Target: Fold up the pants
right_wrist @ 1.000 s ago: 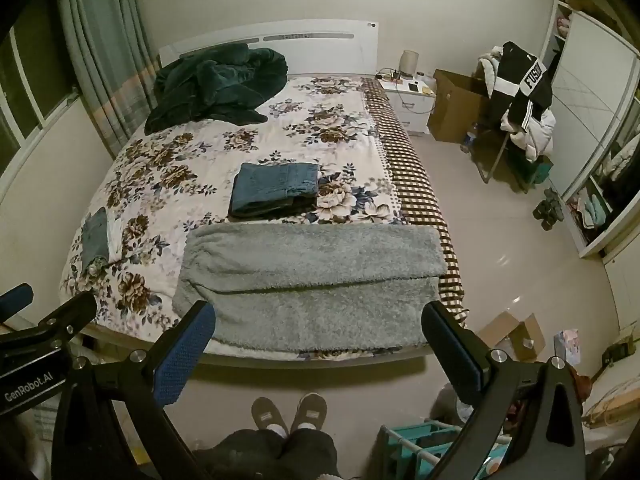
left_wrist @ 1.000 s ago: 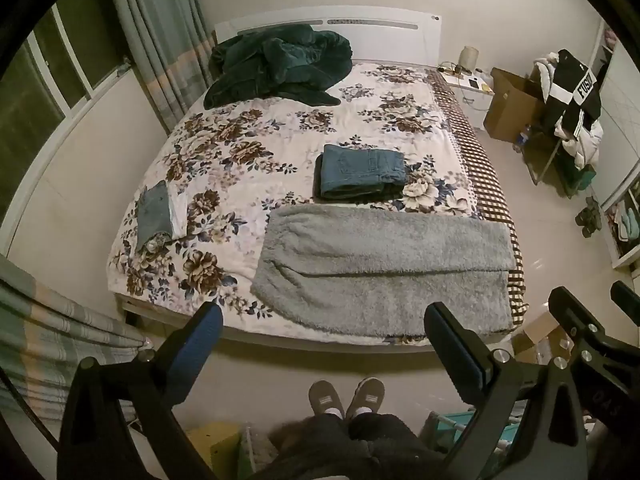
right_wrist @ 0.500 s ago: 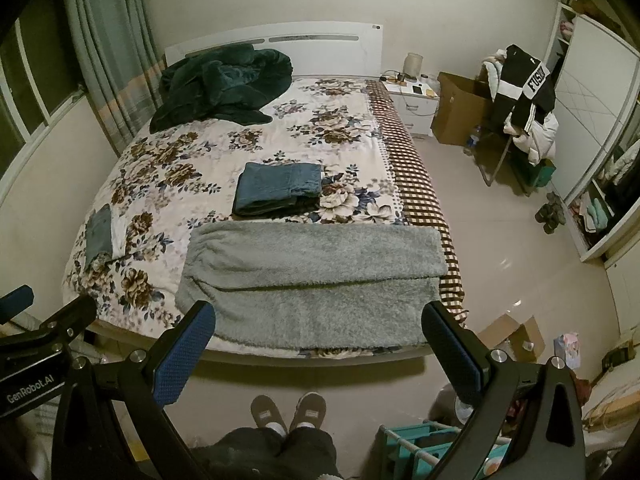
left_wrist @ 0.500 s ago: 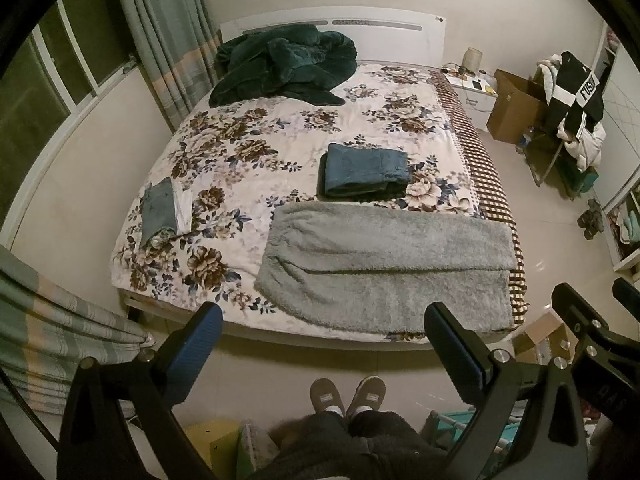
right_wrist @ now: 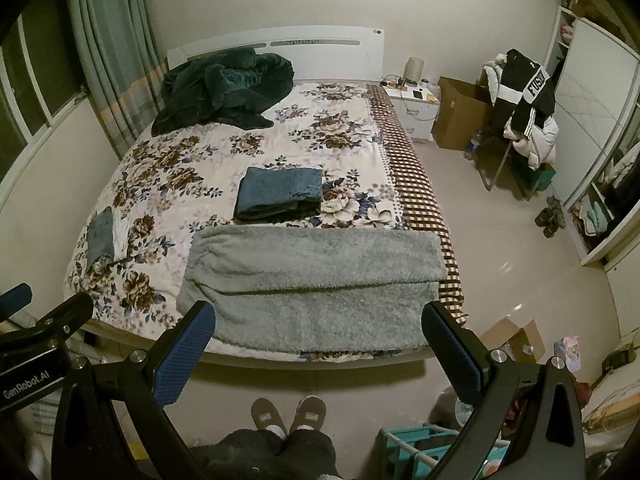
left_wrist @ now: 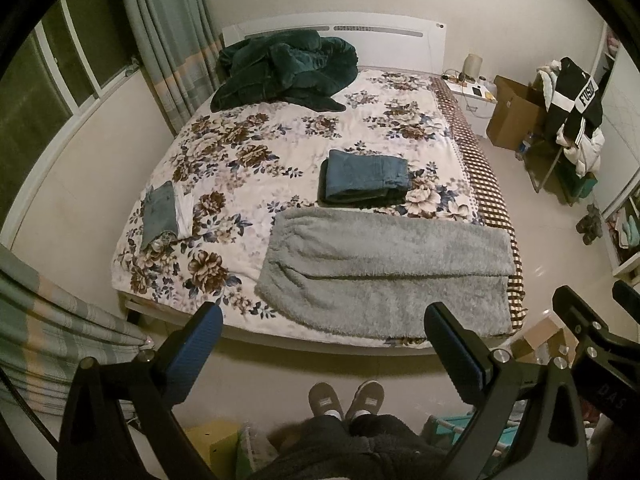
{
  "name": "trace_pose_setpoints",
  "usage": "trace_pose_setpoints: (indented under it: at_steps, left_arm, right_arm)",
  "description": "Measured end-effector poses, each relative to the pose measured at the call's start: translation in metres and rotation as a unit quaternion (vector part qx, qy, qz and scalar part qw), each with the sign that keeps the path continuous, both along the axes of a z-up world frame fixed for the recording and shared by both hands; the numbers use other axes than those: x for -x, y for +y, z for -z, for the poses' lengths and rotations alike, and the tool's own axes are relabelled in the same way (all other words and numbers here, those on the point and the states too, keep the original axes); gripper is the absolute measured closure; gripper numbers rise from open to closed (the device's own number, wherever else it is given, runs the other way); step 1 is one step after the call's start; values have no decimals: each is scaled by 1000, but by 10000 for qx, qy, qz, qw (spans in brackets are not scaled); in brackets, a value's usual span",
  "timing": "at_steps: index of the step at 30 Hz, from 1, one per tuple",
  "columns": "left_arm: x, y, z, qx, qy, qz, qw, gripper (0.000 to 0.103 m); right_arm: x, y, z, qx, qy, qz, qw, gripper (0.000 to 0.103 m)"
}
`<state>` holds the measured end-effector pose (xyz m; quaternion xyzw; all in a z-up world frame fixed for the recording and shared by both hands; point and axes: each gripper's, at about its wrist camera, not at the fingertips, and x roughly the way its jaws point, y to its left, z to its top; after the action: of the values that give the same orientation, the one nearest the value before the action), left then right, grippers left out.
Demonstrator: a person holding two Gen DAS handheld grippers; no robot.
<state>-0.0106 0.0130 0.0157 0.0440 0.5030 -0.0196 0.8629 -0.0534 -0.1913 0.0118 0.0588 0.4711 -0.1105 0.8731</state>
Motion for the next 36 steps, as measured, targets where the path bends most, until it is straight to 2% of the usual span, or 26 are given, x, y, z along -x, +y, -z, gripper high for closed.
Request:
trace_pose_setpoints:
  at_steps: [12,14,16,36]
  left_arm:
    - [0,1,-4,3,-27,-8,10000,0]
    - [-9,-3,-20,7,-21,-36,10000,0]
    - [-10,-3,-22,3,-30,-44,10000,0]
    - [-8,-1,-21,7,-65,-37,10000,0]
  right_arm:
    - [1,-9,-10,14,-38,-21,10000,0]
    - [-1,-10,-12,13,-45,-32,10000,0]
    - [-2,-9,-15,12,-47,-32,10000,0]
    - [7,-9,-5,-1,-34,-97,9999,0]
